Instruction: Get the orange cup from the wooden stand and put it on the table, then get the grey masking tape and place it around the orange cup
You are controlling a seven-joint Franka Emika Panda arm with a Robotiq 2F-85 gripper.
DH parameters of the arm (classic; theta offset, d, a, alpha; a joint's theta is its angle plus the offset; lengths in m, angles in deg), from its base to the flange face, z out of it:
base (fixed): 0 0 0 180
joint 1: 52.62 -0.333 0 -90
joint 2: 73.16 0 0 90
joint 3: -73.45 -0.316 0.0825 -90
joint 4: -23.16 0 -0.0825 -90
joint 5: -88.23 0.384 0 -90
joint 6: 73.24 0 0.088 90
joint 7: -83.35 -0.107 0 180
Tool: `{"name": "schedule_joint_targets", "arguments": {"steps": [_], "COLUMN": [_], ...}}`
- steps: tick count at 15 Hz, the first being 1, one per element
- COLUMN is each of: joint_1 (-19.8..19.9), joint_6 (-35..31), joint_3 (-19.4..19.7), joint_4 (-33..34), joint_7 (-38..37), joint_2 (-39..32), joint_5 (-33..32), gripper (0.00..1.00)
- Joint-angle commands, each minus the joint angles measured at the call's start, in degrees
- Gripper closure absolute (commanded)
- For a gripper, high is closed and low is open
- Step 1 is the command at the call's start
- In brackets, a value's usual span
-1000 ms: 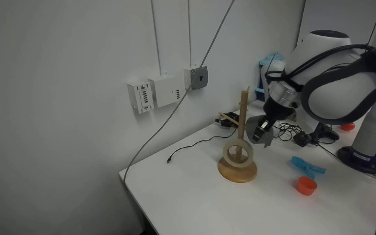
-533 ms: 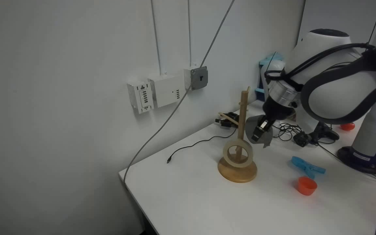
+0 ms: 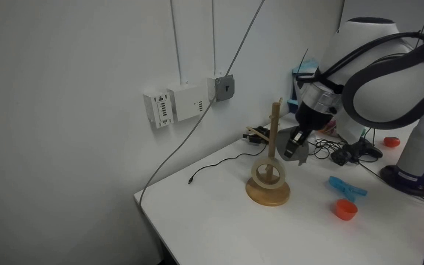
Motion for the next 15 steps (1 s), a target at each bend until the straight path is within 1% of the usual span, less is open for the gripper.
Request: {"name": "schedule_joint_targets", "arguments": {"steps": [1, 9, 12, 15], "joint_1": [-1.6, -2.2, -2.1, -2.3], "joint_6": [2.8, 5.0, 6.7, 8.5], "joint_3": [1.3, 2.7, 3.0, 3.7], "joint_4": [-1.2, -3.0, -4.2, -5.5], "joint_7": [-2.4, -5.3, -6.7, -9.1], "joint_2": [3.3, 7.2, 9.2, 11.4], "joint_5": [-2.8, -7.3, -8.4, -11.2], "gripper": [0.95, 0.95, 0.95, 0.95]}}
